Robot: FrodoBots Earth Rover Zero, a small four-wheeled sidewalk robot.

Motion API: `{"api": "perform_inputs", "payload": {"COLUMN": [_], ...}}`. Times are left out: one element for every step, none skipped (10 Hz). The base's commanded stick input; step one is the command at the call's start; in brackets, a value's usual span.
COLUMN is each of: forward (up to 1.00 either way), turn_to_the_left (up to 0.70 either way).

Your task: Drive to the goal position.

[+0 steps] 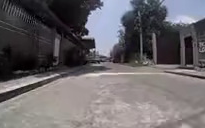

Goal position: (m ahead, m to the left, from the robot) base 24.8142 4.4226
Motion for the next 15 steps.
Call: {"api": "perform_inputs", "payload": {"forward": [1.0,1.0,1.0,1.0,1.0,1.0,1.0,1.0,1.0,1.0,1.0,1.0,1.0,1.0,1.0], "turn_to_the_left": [-0.3,-0.25,-0.06,0.0,0.0,0.0,0.0,0.0,0.0,0.0,0.0,0.0,0.0,0.0,0.0]}}
